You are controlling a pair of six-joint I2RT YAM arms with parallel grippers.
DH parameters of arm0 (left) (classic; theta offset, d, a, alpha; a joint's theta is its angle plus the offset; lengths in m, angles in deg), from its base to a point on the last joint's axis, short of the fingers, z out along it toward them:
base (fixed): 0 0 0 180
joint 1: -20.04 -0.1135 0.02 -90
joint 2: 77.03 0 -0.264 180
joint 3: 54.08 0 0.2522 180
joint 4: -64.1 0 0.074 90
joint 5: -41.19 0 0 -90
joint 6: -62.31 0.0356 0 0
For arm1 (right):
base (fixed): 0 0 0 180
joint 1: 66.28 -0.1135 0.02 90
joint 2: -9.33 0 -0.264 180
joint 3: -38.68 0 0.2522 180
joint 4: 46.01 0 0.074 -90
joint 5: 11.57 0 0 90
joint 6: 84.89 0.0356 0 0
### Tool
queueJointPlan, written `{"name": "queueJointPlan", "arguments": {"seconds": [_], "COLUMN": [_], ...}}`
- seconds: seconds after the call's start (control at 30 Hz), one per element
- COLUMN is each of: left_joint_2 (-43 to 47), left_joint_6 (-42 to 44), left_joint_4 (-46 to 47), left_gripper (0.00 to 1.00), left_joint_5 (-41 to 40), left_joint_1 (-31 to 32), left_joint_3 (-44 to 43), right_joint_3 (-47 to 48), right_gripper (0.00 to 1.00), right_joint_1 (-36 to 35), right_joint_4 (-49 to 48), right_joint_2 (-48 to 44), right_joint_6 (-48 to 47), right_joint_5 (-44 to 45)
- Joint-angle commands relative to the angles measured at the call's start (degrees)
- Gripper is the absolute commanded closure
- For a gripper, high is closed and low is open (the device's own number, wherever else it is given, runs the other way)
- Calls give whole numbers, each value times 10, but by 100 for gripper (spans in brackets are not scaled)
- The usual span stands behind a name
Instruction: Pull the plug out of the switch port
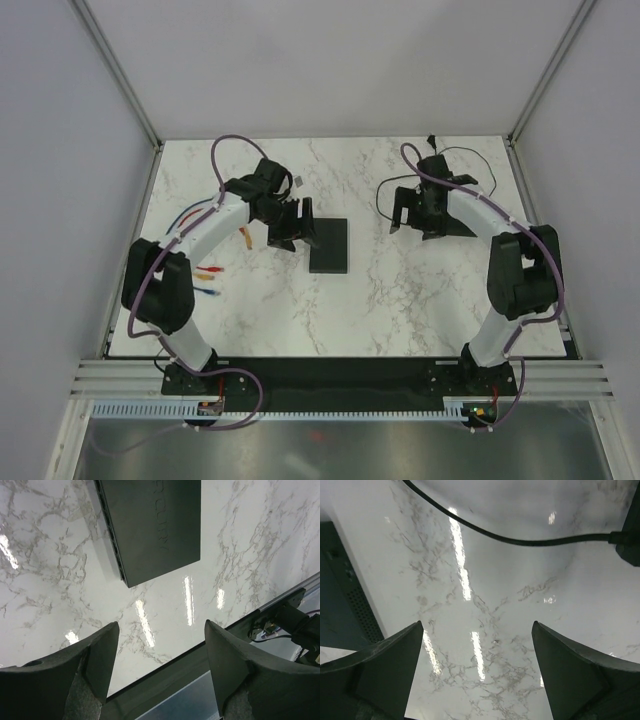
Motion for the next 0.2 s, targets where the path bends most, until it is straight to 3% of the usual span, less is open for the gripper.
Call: {"name": "queueJointPlan", "arguments": {"seconds": [0.0, 0.03, 0.13, 0.17], "left_joint_2": [40, 49, 105, 129], "left_joint_6": [-10, -49, -86, -102], "left_joint_4": [17, 84, 148, 219], "left_gripper": [23, 19, 18, 18], "left_joint_5": [-13, 51, 103, 123], "left_joint_1": [1, 1, 1, 0], "left_joint_3": [38, 54, 125, 149], "right_joint_3": [-40, -61, -105, -156], "right_gripper": [2, 2, 2, 2], "right_joint_1": [2, 2, 1, 1], "right_joint_4": [-11, -13, -69, -146], "right_joint_2": [-30, -35, -89, -121], "right_joint_6": [0, -1, 7, 25], "right_joint_5": [-13, -27, -126, -163]}}
